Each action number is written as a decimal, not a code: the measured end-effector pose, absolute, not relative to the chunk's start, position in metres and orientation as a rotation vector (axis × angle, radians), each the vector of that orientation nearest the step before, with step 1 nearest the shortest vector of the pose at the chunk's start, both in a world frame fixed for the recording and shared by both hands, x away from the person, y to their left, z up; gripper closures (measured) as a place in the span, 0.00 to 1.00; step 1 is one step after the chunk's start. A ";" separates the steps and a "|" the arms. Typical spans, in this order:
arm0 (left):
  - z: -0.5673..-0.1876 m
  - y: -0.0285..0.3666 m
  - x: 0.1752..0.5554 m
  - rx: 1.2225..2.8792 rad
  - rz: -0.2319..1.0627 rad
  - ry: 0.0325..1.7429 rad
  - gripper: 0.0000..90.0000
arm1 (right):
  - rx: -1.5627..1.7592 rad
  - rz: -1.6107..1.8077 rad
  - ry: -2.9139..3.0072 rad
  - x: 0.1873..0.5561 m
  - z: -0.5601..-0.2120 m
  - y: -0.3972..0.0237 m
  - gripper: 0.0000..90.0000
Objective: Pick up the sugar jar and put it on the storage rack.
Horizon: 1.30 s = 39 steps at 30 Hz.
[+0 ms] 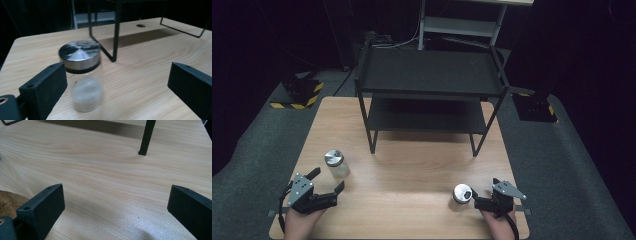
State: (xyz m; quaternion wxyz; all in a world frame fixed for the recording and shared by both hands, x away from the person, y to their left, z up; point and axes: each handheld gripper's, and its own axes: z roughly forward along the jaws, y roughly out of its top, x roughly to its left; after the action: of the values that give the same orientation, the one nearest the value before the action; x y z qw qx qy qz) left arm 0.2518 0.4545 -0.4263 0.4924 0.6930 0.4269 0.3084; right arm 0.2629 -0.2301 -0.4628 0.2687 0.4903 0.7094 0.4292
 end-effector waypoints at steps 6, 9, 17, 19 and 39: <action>-0.430 0.458 0.268 1.675 0.739 1.076 0.03 | 1.316 1.156 1.915 0.263 -0.463 -0.230 0.01; -0.434 0.460 0.275 1.670 0.733 1.087 0.04 | 1.316 1.156 1.915 0.263 -0.463 -0.230 0.01; -0.441 0.463 0.292 1.646 0.708 1.122 0.06 | 1.313 1.154 1.917 0.263 -0.463 -0.230 0.01; -0.441 0.462 0.297 1.644 0.706 1.131 0.07 | 1.314 1.154 1.917 0.263 -0.463 -0.230 0.01; -0.444 0.458 0.308 1.664 0.771 1.078 0.34 | 1.313 1.154 1.919 0.263 -0.463 -0.230 0.01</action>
State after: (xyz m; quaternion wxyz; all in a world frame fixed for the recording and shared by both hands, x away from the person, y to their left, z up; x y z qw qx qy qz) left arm 0.3076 0.4582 -0.4439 0.4857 0.6837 0.4431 0.3167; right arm 0.2632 -0.2300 -0.4628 0.2694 0.4870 0.7120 0.4282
